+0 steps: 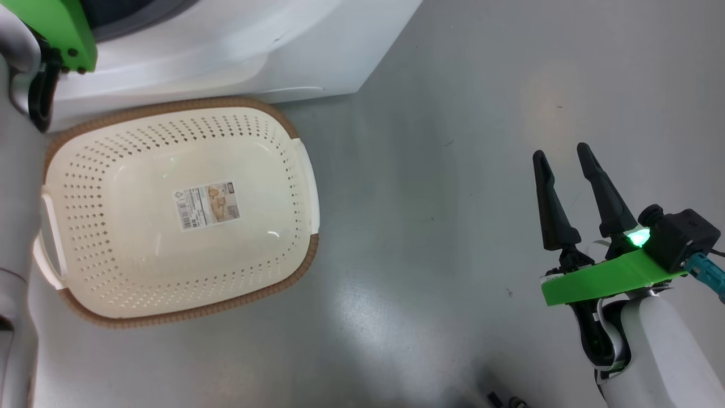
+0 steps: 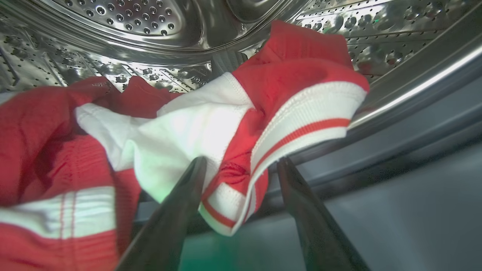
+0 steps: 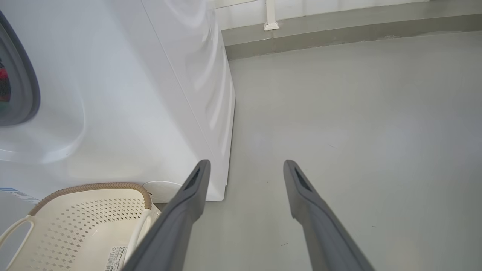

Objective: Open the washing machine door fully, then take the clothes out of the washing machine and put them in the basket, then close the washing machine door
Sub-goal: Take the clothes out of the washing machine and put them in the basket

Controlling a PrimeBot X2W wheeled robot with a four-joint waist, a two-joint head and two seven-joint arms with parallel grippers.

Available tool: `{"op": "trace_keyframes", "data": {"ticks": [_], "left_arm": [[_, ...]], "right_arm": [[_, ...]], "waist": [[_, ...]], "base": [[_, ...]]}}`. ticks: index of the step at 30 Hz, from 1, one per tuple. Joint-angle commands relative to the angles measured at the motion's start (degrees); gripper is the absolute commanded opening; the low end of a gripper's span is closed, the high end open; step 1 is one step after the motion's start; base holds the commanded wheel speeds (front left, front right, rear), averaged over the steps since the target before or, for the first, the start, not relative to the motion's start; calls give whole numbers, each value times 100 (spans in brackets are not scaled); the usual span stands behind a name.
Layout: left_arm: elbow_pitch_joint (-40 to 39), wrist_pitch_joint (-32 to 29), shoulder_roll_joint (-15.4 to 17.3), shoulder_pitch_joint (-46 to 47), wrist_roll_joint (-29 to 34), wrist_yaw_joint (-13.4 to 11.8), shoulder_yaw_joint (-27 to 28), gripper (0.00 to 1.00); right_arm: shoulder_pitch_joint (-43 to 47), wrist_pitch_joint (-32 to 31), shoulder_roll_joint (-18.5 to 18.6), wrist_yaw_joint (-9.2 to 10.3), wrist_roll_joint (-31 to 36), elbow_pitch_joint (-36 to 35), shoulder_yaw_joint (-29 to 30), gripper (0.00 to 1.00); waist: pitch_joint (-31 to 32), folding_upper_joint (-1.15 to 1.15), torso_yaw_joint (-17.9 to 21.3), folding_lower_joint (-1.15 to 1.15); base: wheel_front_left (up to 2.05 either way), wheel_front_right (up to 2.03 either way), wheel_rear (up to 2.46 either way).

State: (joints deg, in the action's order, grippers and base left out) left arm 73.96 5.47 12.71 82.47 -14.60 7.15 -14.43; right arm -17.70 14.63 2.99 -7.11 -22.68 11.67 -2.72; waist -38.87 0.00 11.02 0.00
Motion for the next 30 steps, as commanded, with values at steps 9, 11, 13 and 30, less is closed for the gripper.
{"op": "trace_keyframes", "data": {"ticks": [9,11,13,30], "left_arm": [[-41,93,287,18,4,-42,-45,0],[-37,229,252,-24,-30,-55,-36,0],[-35,430,190,-70,-158,-68,65,0],[-2342,952,-79,-1681,-412,-378,1043,0]], "right_arm": [[78,37,-6,-37,78,-135,-119,100],[90,37,6,-37,94,-136,-97,100],[93,37,30,-37,104,-134,-73,100],[317,37,298,-37,160,-132,163,100]], "waist": [[87,0,-15,0],[134,0,-61,0],[186,0,-117,0],[830,0,-702,0]], "base": [[0,0,0],[0,0,0],[0,0,0],[0,0,0]]}}
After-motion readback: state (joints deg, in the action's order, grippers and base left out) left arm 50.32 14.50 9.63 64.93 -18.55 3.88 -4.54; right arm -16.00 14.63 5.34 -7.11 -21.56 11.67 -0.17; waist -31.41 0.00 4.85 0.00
